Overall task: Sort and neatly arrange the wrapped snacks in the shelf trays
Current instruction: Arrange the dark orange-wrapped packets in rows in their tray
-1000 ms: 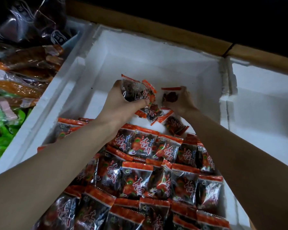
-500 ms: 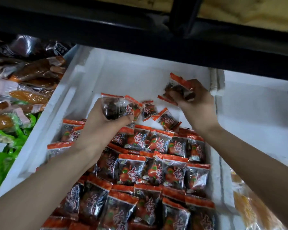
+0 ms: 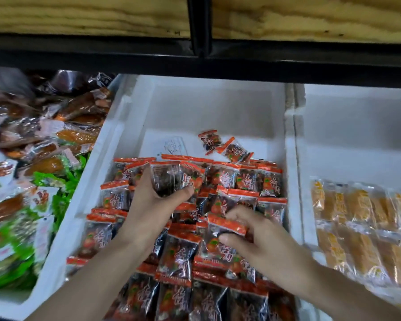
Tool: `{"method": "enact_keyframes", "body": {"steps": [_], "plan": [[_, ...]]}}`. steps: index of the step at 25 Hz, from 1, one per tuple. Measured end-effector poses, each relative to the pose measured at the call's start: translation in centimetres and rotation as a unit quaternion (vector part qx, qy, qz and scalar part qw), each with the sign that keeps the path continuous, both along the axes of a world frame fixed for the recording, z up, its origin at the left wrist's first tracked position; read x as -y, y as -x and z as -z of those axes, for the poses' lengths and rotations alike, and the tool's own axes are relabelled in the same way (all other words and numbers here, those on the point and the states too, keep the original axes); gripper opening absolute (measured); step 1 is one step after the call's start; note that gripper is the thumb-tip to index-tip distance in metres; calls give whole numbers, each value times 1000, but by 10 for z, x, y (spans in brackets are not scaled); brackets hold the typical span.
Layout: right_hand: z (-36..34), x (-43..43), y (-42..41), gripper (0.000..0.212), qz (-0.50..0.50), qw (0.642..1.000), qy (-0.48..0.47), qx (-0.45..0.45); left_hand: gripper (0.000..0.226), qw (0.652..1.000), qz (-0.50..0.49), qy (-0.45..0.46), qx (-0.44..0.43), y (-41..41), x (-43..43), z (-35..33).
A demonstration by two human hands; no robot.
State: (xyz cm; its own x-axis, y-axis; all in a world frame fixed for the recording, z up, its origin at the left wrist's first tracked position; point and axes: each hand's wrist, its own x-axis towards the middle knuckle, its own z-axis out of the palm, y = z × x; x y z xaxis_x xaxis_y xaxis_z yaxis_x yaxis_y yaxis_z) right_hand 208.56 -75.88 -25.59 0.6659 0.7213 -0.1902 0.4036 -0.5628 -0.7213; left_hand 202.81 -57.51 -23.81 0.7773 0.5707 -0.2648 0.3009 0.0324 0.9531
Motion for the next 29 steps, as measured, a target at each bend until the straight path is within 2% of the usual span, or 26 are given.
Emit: {"method": "enact_keyframes", "body": {"steps": [3, 6, 8, 13, 19, 25, 29], "plan": [[8, -4, 15, 32, -16, 998, 24, 54, 54, 1000, 2, -8, 8, 16, 4, 0], [10, -5, 31, 26, 3, 1000, -24, -6, 50, 1000, -8, 5, -7, 35, 6, 4], [13, -5, 46, 23, -19, 999, -16, -26, 49, 1000, -14, 8, -15, 47, 7, 5], [26, -7, 69, 37, -75, 996, 47, 16, 45, 998, -43, 1, -37, 70, 3, 9], [26, -19, 79, 26, -51, 999, 2, -3, 45, 995, -92, -6, -43, 89, -7, 10], [27, -38, 84, 27, -86, 983, 66, 147, 57, 991, -121, 19, -58, 107, -17, 8], [28, -43, 85, 29, -87, 972, 91, 198, 48, 992, -112, 54, -37, 112, -15, 7]]}}
